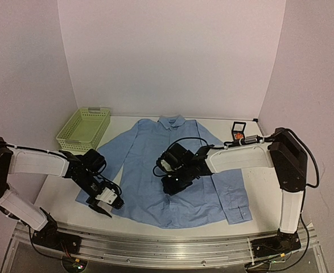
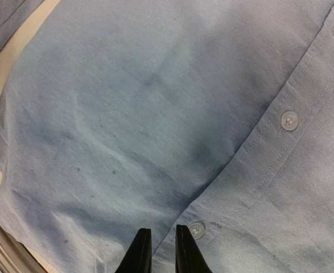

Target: Pin the brooch onto the clothing

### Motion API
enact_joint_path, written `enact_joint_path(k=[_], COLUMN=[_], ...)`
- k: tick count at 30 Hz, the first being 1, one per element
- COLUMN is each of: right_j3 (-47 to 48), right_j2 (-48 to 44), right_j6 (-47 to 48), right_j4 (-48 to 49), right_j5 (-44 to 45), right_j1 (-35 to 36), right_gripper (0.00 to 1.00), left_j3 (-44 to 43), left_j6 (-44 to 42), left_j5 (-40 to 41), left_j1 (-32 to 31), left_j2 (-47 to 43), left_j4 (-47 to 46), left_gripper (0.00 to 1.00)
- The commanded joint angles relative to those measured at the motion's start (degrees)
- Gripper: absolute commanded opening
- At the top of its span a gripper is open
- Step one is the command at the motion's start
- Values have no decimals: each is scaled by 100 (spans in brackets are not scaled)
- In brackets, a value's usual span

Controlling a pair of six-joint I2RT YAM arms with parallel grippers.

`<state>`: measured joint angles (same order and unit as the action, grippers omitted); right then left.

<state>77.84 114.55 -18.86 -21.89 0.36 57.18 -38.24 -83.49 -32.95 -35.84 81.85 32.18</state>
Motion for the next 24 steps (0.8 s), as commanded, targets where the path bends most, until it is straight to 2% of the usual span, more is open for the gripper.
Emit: enact_joint_path(k=[1, 7, 12, 20, 24], right_j3=[-31, -271, -557, -653, -689], right_j2=[145, 266, 204, 304, 255], right_j6=[-230, -295, -395, -378, -356], right_j4=[52, 186, 328, 388, 395], right_j5=[142, 114, 111, 53, 92], right_j1=[-52, -211, -397, -517, -567], right_gripper=[14, 12, 12, 12, 12], left_j3=[162, 328, 696, 803, 859], left_j6=[206, 152, 63, 202, 111], left_j5=[313, 605, 796, 967, 736], left_j1=[-119, -135, -134, -134, -134], left_j2=[240, 355, 94, -179, -384], left_j4=[-717, -878, -952, -346, -9], left_gripper=[65, 39, 1, 0, 0])
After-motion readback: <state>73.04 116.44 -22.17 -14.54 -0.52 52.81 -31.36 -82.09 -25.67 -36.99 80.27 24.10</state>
